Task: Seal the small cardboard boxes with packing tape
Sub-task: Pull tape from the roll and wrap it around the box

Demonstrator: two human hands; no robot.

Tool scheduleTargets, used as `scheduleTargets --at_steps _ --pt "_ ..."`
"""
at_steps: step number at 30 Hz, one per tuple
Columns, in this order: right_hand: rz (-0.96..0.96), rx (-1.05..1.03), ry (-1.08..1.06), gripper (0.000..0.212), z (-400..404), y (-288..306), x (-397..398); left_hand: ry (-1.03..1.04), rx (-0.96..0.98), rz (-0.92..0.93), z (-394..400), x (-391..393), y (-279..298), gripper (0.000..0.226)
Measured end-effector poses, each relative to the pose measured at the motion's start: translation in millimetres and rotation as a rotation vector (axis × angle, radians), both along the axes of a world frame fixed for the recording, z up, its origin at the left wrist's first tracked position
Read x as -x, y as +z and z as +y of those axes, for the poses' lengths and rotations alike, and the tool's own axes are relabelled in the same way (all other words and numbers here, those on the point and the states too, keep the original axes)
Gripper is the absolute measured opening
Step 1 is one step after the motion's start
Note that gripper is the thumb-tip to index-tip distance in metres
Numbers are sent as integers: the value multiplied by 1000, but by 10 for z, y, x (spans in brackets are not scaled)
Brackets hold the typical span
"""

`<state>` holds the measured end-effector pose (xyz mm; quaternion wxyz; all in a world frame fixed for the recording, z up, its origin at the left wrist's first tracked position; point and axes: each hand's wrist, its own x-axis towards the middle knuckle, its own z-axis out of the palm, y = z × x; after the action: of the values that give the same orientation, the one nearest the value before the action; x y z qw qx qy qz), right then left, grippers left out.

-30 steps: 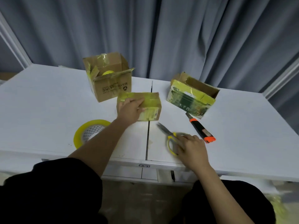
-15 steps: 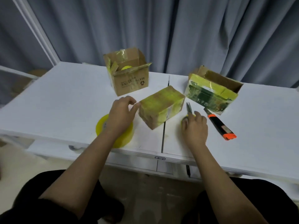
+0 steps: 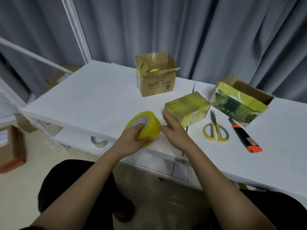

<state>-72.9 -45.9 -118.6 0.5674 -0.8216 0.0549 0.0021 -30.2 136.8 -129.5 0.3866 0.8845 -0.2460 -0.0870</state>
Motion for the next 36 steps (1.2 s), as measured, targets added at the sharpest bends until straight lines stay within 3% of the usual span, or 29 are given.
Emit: scheduleTargets --at_steps 2,4,9,13,17,23,26,31,36 --pt "4 -27 24 48 53 103 -15 -44 199 124 47 75 73 30" --pt "-136 19 -27 38 121 171 43 -41 295 165 54 120 106 28" --pt "-406 262 -161 18 178 245 195 -12 285 91 21 130 155 30" --pt "-429 291 -222 7 175 311 205 -45 306 75 -9 169 190 34" --pt "-361 212 -305 10 136 456 109 23 279 30 -69 148 261 28" --pt "-466 293 -359 27 94 824 -156 222 61 80 -167 -336 498 64" --pt "-335 149 -377 27 -46 878 -284 181 17 45 -235 -546 559 70" --pt "-279 281 -334 20 -128 1012 -549 216 -16 26 -381 -780 611 68" --pt "-235 -58 -615 12 -286 622 -489 77 -320 -178 -664 -1068 789 67"
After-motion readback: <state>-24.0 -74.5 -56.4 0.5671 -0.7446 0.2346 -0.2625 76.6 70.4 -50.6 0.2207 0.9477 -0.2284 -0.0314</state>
